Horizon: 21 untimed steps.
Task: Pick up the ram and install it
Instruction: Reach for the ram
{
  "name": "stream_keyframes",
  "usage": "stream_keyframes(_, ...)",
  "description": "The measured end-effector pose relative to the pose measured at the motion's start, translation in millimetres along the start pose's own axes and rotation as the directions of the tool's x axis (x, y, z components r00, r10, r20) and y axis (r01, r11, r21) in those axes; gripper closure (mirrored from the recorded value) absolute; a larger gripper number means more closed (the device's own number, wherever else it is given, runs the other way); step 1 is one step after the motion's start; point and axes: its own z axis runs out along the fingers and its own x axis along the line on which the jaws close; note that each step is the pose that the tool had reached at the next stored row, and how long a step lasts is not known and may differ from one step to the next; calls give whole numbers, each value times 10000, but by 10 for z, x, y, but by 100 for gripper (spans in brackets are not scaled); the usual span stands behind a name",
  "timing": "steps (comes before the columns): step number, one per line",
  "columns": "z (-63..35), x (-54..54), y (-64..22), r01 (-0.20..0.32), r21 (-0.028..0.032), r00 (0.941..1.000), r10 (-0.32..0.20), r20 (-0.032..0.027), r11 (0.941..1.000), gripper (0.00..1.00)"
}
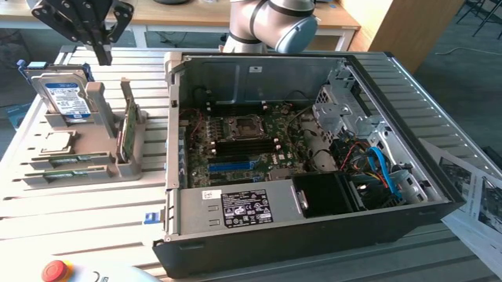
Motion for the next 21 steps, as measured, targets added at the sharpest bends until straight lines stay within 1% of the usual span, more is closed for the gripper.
stream_keyframes(21,-4,393,23,1,0,10000,-1,1,10000,90)
